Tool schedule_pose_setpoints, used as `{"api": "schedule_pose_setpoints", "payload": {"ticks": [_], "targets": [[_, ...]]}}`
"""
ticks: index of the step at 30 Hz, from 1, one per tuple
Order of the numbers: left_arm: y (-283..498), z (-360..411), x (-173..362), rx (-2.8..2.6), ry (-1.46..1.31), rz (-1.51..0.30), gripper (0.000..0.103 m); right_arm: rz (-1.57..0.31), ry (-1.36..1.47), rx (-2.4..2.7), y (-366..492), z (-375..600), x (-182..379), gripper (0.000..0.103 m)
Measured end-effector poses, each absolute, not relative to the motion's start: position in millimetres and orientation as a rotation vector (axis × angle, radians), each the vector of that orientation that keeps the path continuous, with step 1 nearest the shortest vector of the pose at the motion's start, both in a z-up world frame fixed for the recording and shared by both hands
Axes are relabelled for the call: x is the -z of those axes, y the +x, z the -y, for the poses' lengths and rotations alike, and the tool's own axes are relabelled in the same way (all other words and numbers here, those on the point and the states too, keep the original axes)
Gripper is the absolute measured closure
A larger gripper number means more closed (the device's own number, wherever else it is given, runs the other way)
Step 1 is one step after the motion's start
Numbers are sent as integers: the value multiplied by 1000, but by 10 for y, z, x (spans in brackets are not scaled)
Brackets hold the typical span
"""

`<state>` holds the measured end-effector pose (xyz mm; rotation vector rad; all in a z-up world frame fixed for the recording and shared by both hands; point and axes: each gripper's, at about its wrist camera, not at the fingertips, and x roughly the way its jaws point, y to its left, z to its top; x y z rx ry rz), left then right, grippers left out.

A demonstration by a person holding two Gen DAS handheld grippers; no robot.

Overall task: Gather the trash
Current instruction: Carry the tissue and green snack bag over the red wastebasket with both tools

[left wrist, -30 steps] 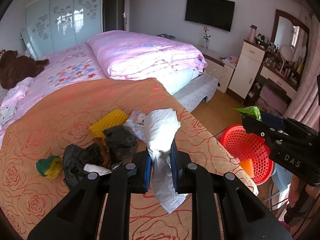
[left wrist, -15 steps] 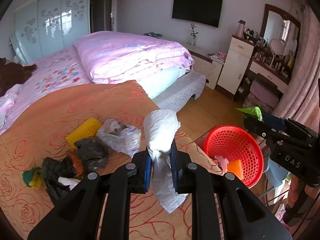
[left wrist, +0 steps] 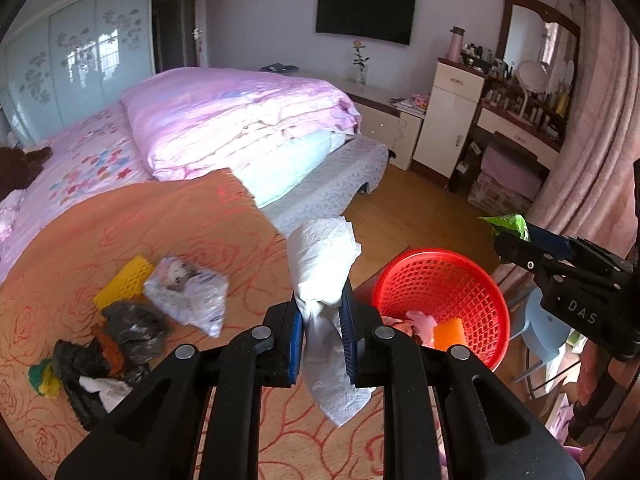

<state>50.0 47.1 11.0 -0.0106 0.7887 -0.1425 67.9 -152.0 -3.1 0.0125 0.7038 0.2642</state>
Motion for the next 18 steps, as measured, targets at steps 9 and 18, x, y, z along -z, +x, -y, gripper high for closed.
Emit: {"api": "schedule_pose_setpoints", "payload": {"ticks": [9,18], "targets": [[628,-87,-79,239,8,-805,87,-707,51,-178,711,1850,113,59],[769,222,127,298,37,-860,87,-745,92,-132,744,2044,308,59]]}}
